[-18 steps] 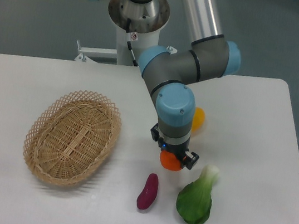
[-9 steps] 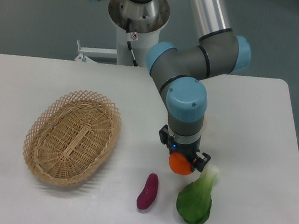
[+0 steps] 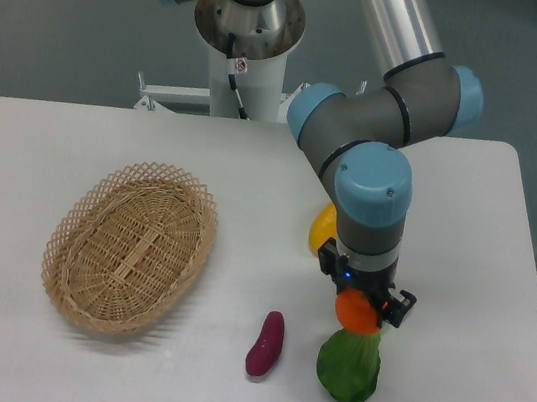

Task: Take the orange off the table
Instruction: 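Hold the orange raised above the green bok choy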

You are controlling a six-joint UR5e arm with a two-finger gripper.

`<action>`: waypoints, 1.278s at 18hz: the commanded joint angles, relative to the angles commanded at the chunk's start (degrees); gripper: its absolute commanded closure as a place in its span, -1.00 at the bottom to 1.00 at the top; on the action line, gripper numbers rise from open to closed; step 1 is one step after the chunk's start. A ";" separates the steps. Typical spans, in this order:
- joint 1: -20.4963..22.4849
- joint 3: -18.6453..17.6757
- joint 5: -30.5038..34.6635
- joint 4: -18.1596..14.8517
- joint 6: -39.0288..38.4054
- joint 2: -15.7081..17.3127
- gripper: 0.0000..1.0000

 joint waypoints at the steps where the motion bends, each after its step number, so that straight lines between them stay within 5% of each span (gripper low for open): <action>1: 0.00 0.09 -0.17 0.00 0.00 0.00 -0.22; 23: 0.79 0.09 -1.14 0.44 0.00 0.18 -0.22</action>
